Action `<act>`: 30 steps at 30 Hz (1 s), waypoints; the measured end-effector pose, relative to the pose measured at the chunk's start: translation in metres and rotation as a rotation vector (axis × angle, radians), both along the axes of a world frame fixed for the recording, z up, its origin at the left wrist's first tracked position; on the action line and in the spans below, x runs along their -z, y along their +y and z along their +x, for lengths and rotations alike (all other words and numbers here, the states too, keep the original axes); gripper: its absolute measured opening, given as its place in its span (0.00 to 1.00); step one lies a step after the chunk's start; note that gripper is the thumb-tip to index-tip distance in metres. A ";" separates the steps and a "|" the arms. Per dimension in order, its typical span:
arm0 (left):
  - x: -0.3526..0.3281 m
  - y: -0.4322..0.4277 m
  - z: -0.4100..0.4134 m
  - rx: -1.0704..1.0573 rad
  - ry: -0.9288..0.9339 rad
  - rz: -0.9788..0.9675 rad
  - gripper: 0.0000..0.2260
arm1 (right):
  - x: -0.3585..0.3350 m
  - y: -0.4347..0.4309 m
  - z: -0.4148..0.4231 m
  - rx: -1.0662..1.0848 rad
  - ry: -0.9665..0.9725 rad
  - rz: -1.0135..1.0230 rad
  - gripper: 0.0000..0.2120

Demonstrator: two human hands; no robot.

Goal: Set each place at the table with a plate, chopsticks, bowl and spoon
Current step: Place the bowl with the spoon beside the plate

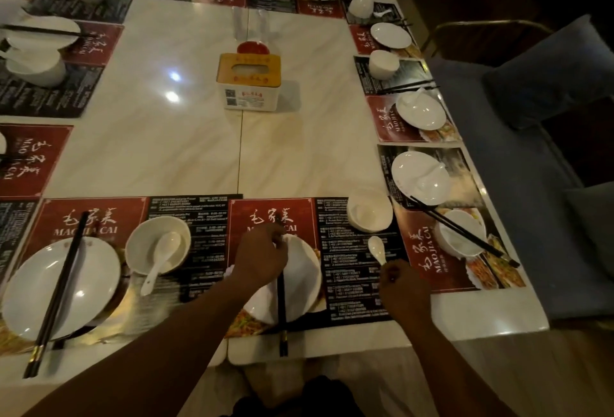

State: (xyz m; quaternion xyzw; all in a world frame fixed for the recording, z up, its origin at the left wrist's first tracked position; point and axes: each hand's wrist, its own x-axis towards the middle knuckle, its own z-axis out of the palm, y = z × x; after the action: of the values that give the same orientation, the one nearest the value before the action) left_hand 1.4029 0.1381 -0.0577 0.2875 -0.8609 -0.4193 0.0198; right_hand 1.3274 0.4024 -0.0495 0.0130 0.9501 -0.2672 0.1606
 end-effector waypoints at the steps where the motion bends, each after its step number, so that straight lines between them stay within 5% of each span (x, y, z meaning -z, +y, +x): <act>1: -0.001 0.006 -0.006 0.001 0.005 0.004 0.10 | -0.001 0.006 -0.012 0.023 0.004 -0.020 0.06; 7: -0.018 0.044 -0.057 -0.024 0.021 0.142 0.07 | -0.007 0.009 -0.093 0.028 0.051 -0.137 0.08; 11: -0.017 0.074 -0.100 -0.120 -0.023 0.389 0.14 | 0.006 0.002 -0.139 -0.096 -0.049 -0.168 0.13; 20: -0.004 0.097 -0.117 -0.265 -0.116 0.540 0.25 | 0.012 -0.004 -0.161 -0.367 -0.051 -0.126 0.09; 25: -0.026 0.099 -0.083 -0.388 -0.066 0.590 0.11 | 0.007 -0.011 -0.143 -0.477 -0.100 -0.172 0.10; 30: -0.024 0.097 -0.053 -0.355 -0.044 0.624 0.11 | 0.004 -0.015 -0.118 -0.504 -0.127 -0.183 0.14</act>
State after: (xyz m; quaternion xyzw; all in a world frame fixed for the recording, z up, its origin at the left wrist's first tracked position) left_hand 1.3498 0.2347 -0.0333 0.4339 -0.6284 -0.6455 -0.0150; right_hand 1.2093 0.3878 -0.0530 -0.2219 0.8831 -0.3024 0.2818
